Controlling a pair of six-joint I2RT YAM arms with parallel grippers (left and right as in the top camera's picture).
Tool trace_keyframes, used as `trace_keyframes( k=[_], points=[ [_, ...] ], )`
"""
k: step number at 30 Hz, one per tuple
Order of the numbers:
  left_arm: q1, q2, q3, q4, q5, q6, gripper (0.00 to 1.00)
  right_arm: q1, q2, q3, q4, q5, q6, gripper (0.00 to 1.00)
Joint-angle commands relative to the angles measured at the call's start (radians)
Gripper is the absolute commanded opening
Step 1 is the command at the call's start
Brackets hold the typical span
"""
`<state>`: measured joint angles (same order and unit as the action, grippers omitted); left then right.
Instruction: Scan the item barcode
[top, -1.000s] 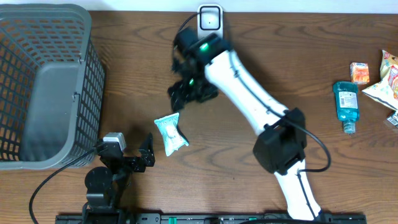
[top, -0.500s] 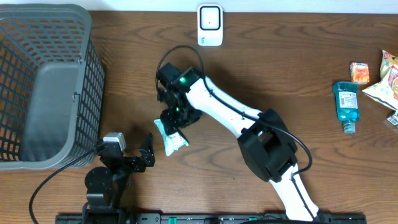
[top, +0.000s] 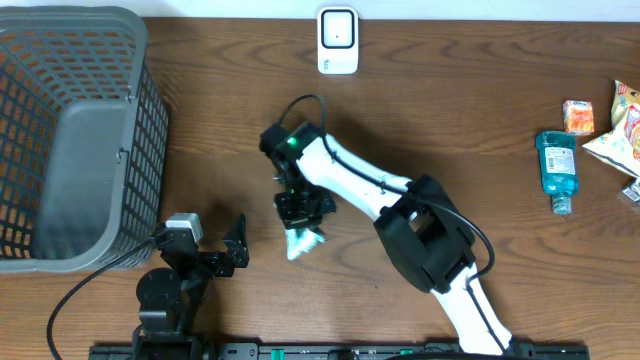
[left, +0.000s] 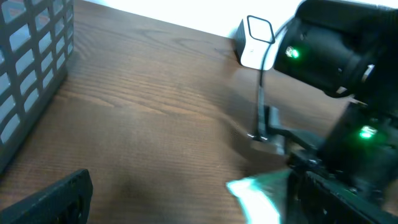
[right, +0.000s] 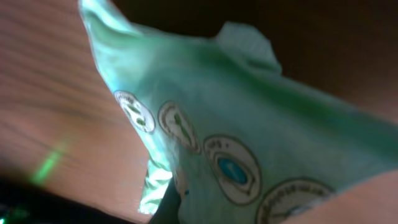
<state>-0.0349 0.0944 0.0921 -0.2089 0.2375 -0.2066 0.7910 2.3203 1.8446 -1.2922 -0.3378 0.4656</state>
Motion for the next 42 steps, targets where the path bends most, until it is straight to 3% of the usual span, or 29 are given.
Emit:
trace_keyframes(
  k=[1,4,7,11,17,23,29,37,42],
  points=[
    [-0.004,-0.005,-0.019,-0.018,0.005,0.003,0.98,-0.066,0.026,0.135,-0.176,-0.072,0.192,0.01],
    [-0.004,-0.005,-0.019,-0.018,0.005,0.002,0.98,-0.132,0.026,0.253,-0.394,-0.317,0.241,0.01],
    [-0.004,-0.005,-0.019,-0.018,0.005,0.003,0.98,-0.183,0.019,0.282,-0.41,-0.494,0.215,0.02],
    [-0.004,-0.005,-0.019,-0.018,0.005,0.002,0.98,-0.232,0.019,0.282,-0.41,-0.738,0.326,0.01],
    [-0.004,-0.005,-0.019,-0.018,0.005,0.002,0.98,-0.275,0.019,0.282,-0.41,-0.803,0.533,0.01],
    [-0.004,-0.005,-0.019,-0.018,0.005,0.002,0.98,-0.302,0.019,0.282,-0.41,-0.894,0.461,0.02],
    [-0.004,-0.005,-0.019,-0.018,0.005,0.002,0.98,-0.306,0.019,0.282,-0.41,-0.9,0.492,0.02],
    [-0.004,-0.006,-0.019,-0.018,0.005,0.002,0.98,-0.306,0.019,0.282,-0.41,-0.98,0.8,0.01],
    [-0.004,-0.005,-0.019,-0.018,0.005,0.002,0.98,-0.31,0.019,0.282,-0.344,-0.978,1.125,0.01]
  ],
)
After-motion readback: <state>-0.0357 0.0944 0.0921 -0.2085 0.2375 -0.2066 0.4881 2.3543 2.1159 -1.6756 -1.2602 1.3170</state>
